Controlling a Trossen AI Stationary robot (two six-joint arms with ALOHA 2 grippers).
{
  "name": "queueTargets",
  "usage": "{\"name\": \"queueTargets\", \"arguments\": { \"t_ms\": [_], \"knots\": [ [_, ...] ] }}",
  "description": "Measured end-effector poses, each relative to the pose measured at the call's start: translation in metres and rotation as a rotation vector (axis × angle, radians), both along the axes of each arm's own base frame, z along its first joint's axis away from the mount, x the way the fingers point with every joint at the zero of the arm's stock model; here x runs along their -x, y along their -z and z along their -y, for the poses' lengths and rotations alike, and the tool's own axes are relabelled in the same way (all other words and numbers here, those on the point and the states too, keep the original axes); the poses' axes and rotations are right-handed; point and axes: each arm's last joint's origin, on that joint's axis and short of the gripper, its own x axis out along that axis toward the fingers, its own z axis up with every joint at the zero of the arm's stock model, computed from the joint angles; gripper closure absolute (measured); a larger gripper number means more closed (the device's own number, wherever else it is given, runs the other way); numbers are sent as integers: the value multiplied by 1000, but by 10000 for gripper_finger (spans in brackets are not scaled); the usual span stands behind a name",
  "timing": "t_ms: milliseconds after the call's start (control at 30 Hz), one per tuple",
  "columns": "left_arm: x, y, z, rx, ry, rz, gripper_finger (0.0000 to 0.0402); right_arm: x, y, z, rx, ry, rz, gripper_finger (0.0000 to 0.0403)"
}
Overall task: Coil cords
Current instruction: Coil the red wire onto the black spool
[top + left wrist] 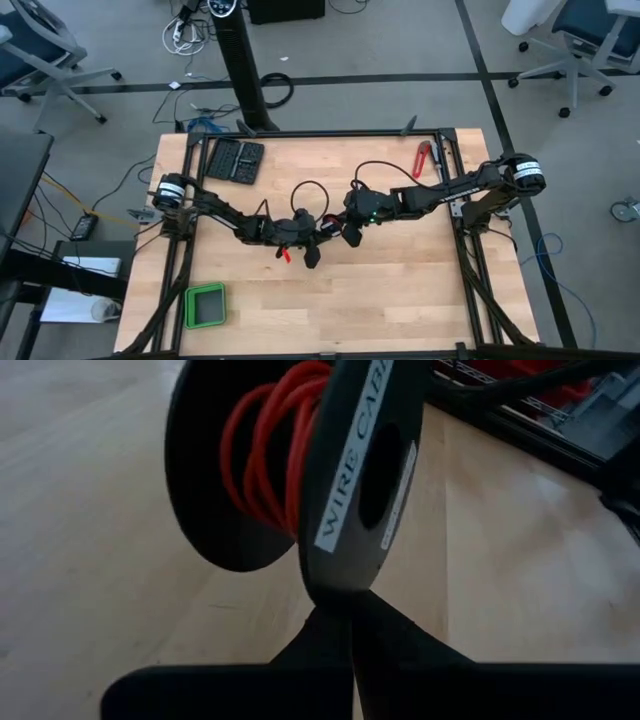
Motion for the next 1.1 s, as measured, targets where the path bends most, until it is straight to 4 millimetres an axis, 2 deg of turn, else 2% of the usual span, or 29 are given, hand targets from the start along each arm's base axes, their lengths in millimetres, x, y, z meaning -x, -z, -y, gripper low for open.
{"name": "queueTargets", "arguments": {
  "t_ms": [167,367,467,700,1100],
  "knots": [
    [0,0,1,-2,6,0,394,0,0,1,3,11,-2,402],
    [0,1,2,11,42,-12,339,1,3,1,-5,-4,-32,402],
    [1,3,2,19,40,-44,323,3,5,1,-9,-11,-58,402],
    [2,5,1,23,36,-63,323,2,16,0,-20,-29,-112,401],
    [6,8,-1,-36,73,-144,323,1,15,6,8,-51,-107,401]
  ]
}}
